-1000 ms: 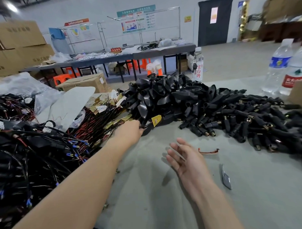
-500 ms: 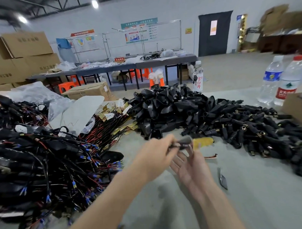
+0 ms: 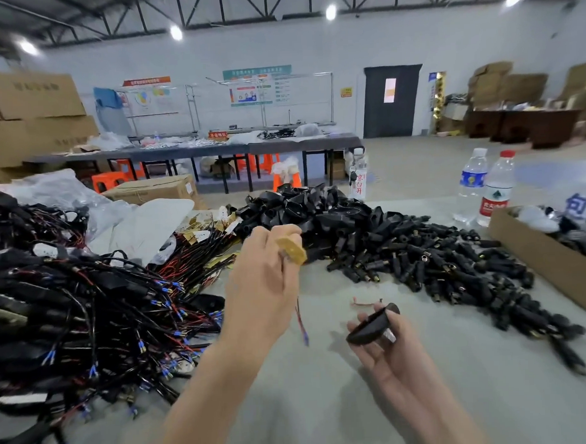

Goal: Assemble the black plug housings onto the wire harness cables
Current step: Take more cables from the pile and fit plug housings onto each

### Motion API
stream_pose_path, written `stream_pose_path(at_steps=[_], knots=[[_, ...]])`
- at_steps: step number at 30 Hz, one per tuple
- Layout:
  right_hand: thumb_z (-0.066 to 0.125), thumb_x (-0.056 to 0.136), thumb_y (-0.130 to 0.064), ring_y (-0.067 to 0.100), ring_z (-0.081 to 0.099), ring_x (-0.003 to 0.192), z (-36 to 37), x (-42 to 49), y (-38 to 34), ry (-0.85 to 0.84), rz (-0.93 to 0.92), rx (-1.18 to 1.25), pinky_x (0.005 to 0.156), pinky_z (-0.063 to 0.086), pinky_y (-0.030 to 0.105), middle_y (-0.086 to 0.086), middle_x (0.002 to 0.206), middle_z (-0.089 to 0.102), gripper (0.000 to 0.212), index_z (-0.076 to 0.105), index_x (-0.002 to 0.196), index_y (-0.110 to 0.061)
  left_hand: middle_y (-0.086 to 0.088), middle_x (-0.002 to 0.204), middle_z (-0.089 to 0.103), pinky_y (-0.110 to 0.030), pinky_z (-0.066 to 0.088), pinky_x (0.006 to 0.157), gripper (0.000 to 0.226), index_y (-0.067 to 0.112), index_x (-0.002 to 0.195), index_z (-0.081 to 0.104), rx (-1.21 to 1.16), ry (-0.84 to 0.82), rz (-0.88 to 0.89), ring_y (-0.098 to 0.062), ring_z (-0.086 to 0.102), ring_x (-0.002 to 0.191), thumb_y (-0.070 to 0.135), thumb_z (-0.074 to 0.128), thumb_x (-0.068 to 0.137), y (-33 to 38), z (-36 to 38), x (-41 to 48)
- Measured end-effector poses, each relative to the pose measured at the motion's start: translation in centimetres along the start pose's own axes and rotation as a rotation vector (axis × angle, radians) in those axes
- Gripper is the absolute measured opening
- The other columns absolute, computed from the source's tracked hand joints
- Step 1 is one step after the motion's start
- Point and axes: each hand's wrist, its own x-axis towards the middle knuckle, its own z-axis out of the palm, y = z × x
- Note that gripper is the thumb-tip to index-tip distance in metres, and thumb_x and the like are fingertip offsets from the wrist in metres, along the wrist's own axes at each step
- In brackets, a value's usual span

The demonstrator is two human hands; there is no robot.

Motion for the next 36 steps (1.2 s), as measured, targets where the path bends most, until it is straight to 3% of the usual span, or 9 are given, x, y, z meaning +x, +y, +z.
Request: stream_pose_path(at_steps=[3, 6, 9, 12, 17, 22, 30, 36], knots=[[0.056, 0.095, -0.024, 0.033, 0.075, 0.083, -1.1, -0.7, 0.1, -0.006, 0.017, 0.024, 0.057, 0.060, 0.041, 0.014, 0.091, 0.075, 0.019, 0.068, 0.101, -0.011, 0.026, 0.080, 0.054, -0.021, 0.040, 0.065, 0.036, 0.050, 0.103, 0.051, -0.103, 0.185, -0.177, 0.001, 0.053, 0.074, 0.060, 0.016, 0.101, -0.4, -0.4, -2.0], [0.057, 0.094, -0.023, 0.034, 0.075, 0.084, -1.3, -0.8, 0.1, -0.026, 0.039, 0.027, 0.057, 0.060, 0.042, 0.016, 0.089, 0.075, 0.020, 0.068, 0.096, -0.007, 0.013, 0.059, 0.048, -0.023, 0.036, 0.047, 0.038, 0.035, 0.089, 0.062, -0.580, 0.317, -0.471, -0.009, 0.042, 0.052, 0.051, 0.031, 0.104, -1.1, 0.5, -4.2], [0.060, 0.085, -0.020, 0.034, 0.075, 0.086, -1.3, -0.6, 0.0, -0.044, 0.041, 0.010, 0.059, 0.060, 0.041, 0.015, 0.094, 0.075, 0.018, 0.067, 0.096, -0.007, 0.000, 0.065, 0.055, -0.022, 0.041, 0.046, 0.036, 0.013, 0.090, 0.063, -0.917, 0.278, -0.817, -0.013, 0.048, 0.055, 0.035, 0.040, 0.105, -2.4, 2.4, -6.8], [0.063, 0.077, -0.020, 0.033, 0.074, 0.088, -1.2, -0.3, -0.2, -0.062, 0.033, -0.002, 0.063, 0.061, 0.041, 0.016, 0.095, 0.074, 0.024, 0.067, 0.096, -0.006, -0.003, 0.072, 0.058, -0.020, 0.046, 0.048, 0.025, 0.007, 0.093, 0.063, -1.107, 0.203, -1.018, -0.010, 0.051, 0.055, 0.023, 0.046, 0.103, -3.2, 4.0, -8.2], [0.061, 0.075, -0.017, 0.031, 0.071, 0.084, -1.4, 0.3, -0.7, -0.095, 0.016, 0.070, 0.066, 0.061, 0.040, 0.017, 0.102, 0.070, 0.027, 0.066, 0.102, -0.014, -0.003, 0.071, 0.060, -0.018, 0.050, 0.051, 0.021, 0.005, 0.095, 0.063, -1.109, 0.179, -1.036, -0.011, 0.052, 0.059, 0.018, 0.048, 0.103, -4.2, 5.0, -8.6], [0.056, 0.079, -0.017, 0.034, 0.070, 0.097, -1.6, 0.4, -0.8, -0.124, 0.020, 0.083, 0.068, 0.060, 0.041, 0.016, 0.112, 0.071, 0.028, 0.067, 0.104, -0.019, -0.005, 0.073, 0.057, -0.016, 0.050, 0.049, 0.022, 0.007, 0.092, 0.062, -1.027, 0.258, -1.035, -0.012, 0.051, 0.059, 0.017, 0.046, 0.104, -5.2, 5.5, -8.3], [0.059, 0.070, -0.020, 0.029, 0.067, 0.097, -1.4, 0.1, -0.9, -0.118, 0.000, -0.047, 0.068, 0.060, 0.038, 0.010, 0.111, 0.072, 0.032, 0.066, 0.101, -0.022, 0.003, 0.067, 0.063, -0.017, 0.052, 0.053, 0.021, 0.009, 0.093, 0.064, -0.911, 0.308, -0.955, -0.004, 0.057, 0.055, 0.022, 0.049, 0.103, -6.7, 5.7, -9.0], [0.057, 0.073, -0.020, 0.022, 0.072, 0.078, -1.4, -0.2, -1.0, -0.142, -0.009, -0.047, 0.063, 0.059, 0.035, 0.010, 0.112, 0.072, 0.037, 0.065, 0.109, -0.020, 0.000, 0.069, 0.063, -0.018, 0.052, 0.053, 0.022, 0.010, 0.091, 0.064, -0.840, 0.309, -0.933, -0.007, 0.057, 0.056, 0.023, 0.051, 0.103, -6.6, 6.0, -9.1]])
